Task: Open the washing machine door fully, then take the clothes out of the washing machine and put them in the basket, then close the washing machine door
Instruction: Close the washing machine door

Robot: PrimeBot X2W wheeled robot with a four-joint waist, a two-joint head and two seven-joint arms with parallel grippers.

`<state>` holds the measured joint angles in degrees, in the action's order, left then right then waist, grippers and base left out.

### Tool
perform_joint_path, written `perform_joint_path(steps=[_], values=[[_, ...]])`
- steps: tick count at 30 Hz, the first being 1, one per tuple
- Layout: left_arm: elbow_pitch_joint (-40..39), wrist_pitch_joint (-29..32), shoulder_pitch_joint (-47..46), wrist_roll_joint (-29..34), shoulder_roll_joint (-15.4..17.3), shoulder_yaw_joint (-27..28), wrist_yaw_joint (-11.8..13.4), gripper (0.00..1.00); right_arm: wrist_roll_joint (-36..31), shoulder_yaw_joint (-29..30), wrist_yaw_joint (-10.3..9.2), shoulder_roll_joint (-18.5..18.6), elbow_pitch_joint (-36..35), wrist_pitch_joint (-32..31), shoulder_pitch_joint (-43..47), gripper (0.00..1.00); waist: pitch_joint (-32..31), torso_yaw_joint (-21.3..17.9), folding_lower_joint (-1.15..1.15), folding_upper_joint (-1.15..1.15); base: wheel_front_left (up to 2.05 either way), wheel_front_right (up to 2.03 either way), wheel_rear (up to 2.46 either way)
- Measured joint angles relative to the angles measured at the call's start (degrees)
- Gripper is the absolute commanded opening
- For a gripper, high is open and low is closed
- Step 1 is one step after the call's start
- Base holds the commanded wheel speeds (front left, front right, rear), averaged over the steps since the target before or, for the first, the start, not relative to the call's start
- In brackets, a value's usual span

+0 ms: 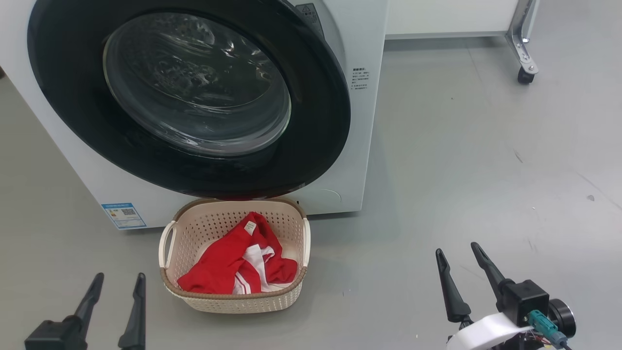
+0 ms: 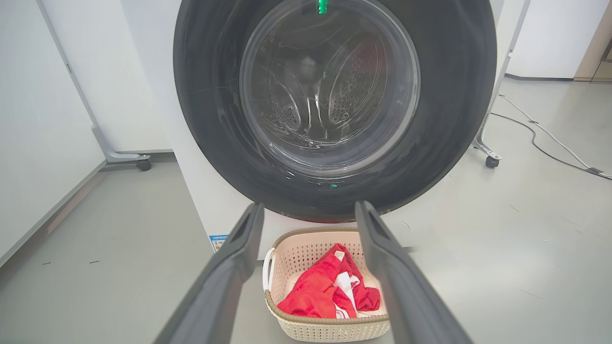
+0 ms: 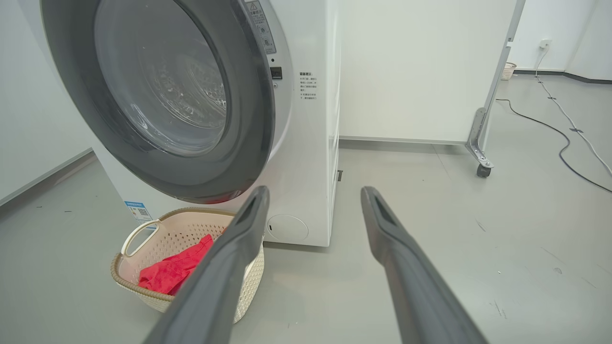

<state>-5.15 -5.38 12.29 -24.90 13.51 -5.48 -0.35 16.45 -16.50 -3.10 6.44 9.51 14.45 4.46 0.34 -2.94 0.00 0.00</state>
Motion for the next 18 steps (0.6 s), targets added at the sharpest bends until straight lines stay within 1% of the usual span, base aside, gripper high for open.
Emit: perform_joint_path(steps=[11,14,18], values=[[0.05,-1.34,2.32,1.38,-2.00,-0.89,2.59,1.00,0.00,0.30,-0.14,-0.11,-0.12,0.00,0.96,1.00,-0.97,0.59,0.00,0.00,0.00,0.00,0.00],[0.07,-1.85,2.41,1.38,-2.52,-1.01,3.09,1.00,0.00,0.55,-0.31,-0.12,-0.18,0.00,1.18,1.00,-1.06,0.68,0.00,0.00,0.00,0.00,0.00],[0.04,-2.34,2.43,1.56,-3.05,-1.47,3.15,1.00,0.00,0.64,-0.55,-0.16,-0.24,0.00,1.72,1.00,-1.12,0.78,0.00,0.00,0.00,0.00,0.00]])
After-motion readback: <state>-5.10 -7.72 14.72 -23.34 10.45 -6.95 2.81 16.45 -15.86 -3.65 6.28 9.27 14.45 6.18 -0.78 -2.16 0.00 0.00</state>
